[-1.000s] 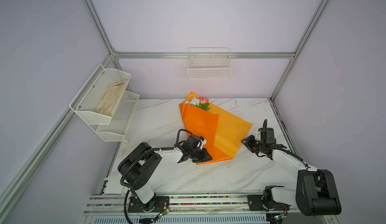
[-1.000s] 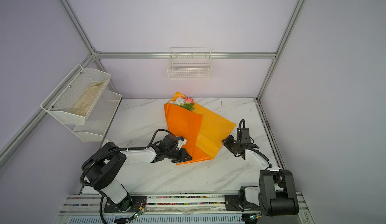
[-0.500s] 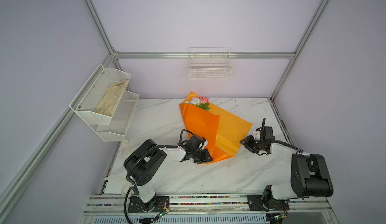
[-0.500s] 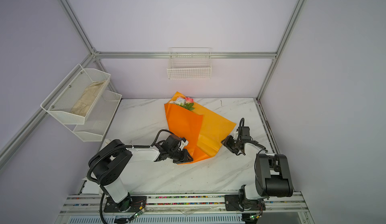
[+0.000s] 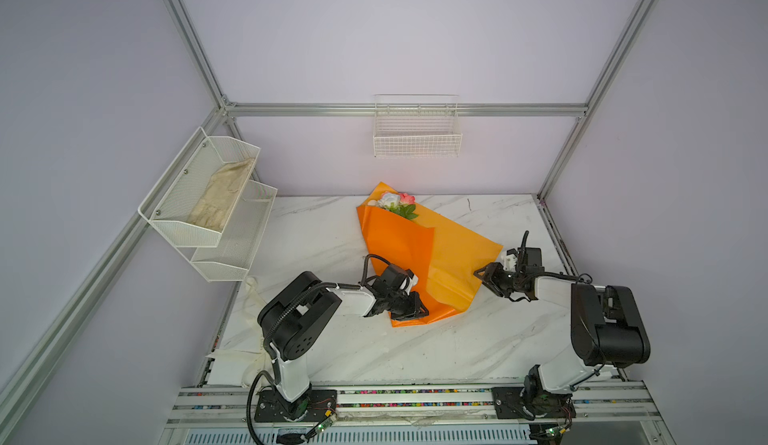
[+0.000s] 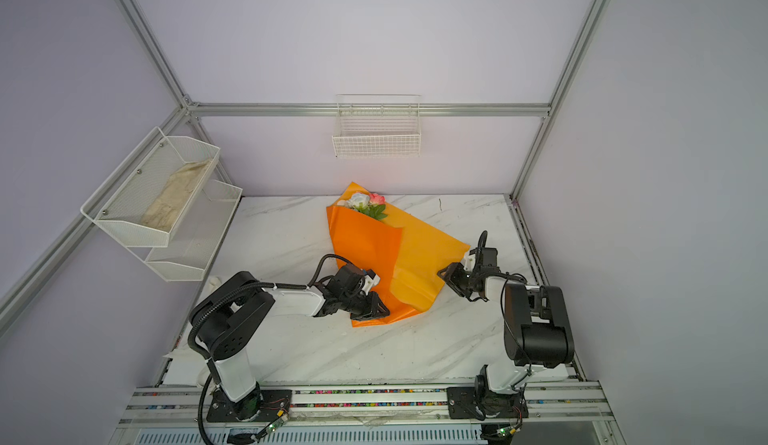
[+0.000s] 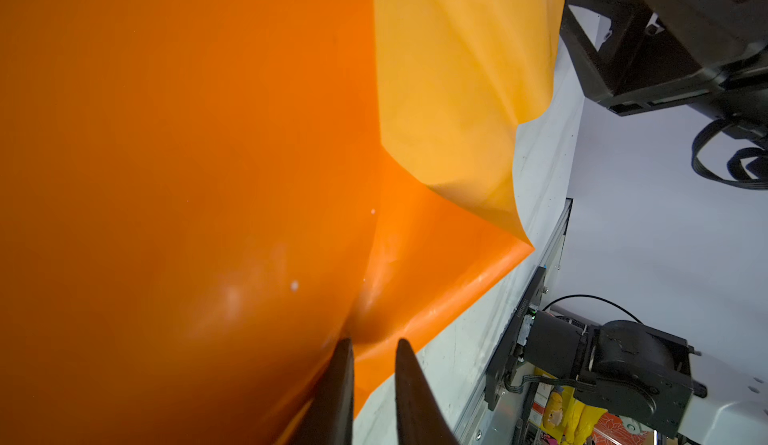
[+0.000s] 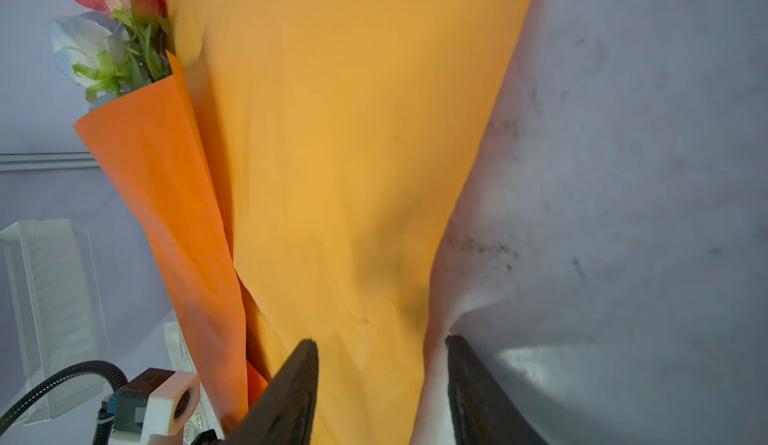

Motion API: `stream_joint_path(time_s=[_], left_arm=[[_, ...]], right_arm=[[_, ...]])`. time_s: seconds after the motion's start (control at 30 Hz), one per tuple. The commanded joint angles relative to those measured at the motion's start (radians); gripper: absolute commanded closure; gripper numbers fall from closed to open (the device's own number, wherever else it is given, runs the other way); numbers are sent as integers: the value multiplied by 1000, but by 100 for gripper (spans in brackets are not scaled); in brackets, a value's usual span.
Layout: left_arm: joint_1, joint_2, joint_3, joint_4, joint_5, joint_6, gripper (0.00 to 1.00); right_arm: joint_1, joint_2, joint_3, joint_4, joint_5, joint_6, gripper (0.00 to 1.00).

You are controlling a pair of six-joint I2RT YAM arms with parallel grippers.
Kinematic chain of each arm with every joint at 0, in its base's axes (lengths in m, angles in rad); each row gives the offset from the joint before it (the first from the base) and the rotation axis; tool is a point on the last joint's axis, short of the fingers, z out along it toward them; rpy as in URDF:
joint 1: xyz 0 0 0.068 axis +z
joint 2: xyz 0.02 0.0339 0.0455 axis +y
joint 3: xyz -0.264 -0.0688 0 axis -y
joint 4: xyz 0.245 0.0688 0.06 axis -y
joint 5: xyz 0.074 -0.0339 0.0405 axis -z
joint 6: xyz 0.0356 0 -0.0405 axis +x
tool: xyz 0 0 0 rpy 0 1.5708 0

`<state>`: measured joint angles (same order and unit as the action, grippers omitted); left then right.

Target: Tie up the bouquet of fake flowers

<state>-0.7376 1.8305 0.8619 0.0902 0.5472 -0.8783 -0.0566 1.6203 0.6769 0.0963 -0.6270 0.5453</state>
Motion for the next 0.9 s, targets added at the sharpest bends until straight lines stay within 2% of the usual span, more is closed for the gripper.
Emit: stream_joint_path(time_s=[0.0,0.27,0.4,0.5,0.6,0.73,0.87], left_arm=[[-5,0,26,10,2,9,80],[-5,4,29,13,-1,9,80],[-5,3,22,20,-1,7,80],[-5,-3,15,23,-5,7,80],[-5,-9,7,27,-10,6,81],[-4,-13,-6,52,-13,-5,81],[-3,-10,-12,61,-15,-8,81]], right_arm=[[-16,47,11,98,-12,33,47],[-18,103,-34,379,-109,137,48],[-18,104,-54,500,-167,194,62],[-18,84,-52,499,-163,194,81],[-17,36,-43,491,-174,197,93],[14,-56,24,361,-144,126,99],[117,-115,122,167,-9,28,100]])
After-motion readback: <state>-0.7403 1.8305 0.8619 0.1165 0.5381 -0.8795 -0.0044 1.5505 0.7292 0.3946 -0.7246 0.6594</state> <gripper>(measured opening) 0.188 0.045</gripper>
